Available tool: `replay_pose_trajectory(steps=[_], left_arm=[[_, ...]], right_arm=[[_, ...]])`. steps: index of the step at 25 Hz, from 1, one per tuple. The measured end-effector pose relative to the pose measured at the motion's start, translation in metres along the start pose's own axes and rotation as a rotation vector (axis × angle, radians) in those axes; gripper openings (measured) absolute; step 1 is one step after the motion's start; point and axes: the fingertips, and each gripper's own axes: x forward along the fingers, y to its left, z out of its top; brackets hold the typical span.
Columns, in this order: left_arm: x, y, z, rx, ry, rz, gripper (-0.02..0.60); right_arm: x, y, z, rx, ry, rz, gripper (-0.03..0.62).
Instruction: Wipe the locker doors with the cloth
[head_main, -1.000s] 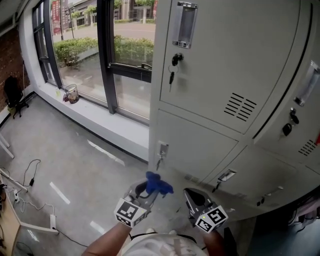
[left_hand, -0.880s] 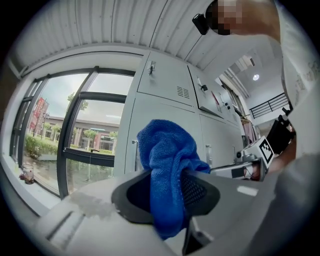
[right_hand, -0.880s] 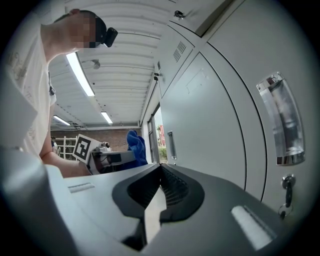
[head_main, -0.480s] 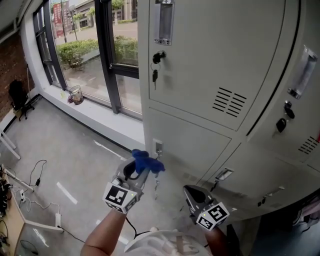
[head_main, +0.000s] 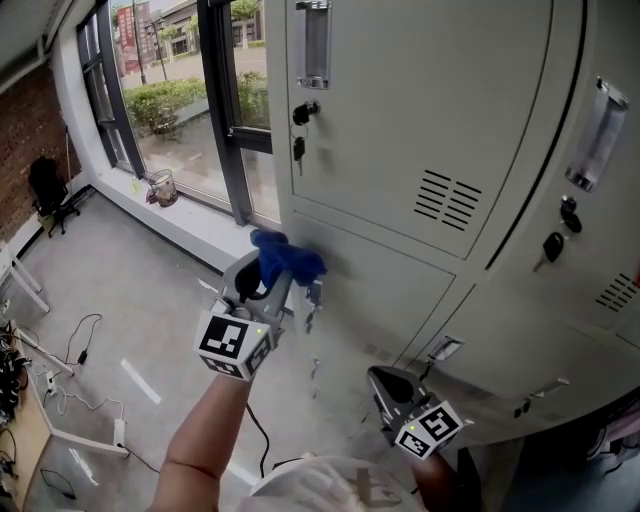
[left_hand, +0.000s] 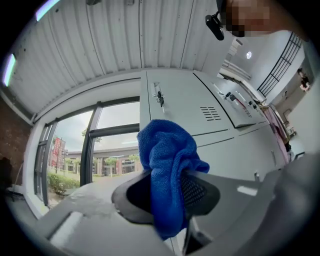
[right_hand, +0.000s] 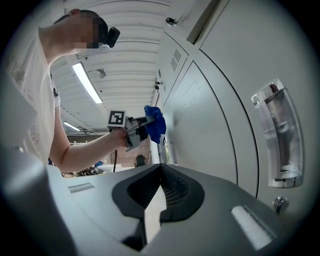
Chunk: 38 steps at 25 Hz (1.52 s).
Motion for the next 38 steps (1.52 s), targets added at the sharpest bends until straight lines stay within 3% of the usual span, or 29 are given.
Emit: replay_pose_trajectory(steps=[6, 18, 24, 28, 34, 38], left_arm=[[0.024, 0.021, 0.024, 0.012, -0.043, 0.085, 0.124], [0.039, 0.043, 0.017, -0.003, -0.045, 0.228, 0.125], [0.041, 0.034, 0.023, 0.073, -0.047, 0.271, 0.114], [0.043, 0.016, 0.026, 0.106, -0.049, 0.248, 0.114], [0.047, -0.021, 0.029, 0.102, -0.033, 0.148, 0.114], [0.048, -0.034, 0.029, 0.100, -0.027, 0.124, 0.115]], right_arm=[[-0.009, 0.001, -0.005, 0.022, 0.008, 0.000, 0.008], [-0.034, -0.012, -0.010, 0.029, 0.008, -0.030, 0.008], [-0.039, -0.016, -0.012, 0.060, 0.001, -0.041, 0.008], [-0.039, -0.016, -0.015, 0.061, 0.008, -0.034, 0.008], [-0.036, -0.014, -0.014, 0.052, 0.011, -0.017, 0.008], [-0.037, -0.013, -0.014, 0.053, 0.007, -0.019, 0.008]])
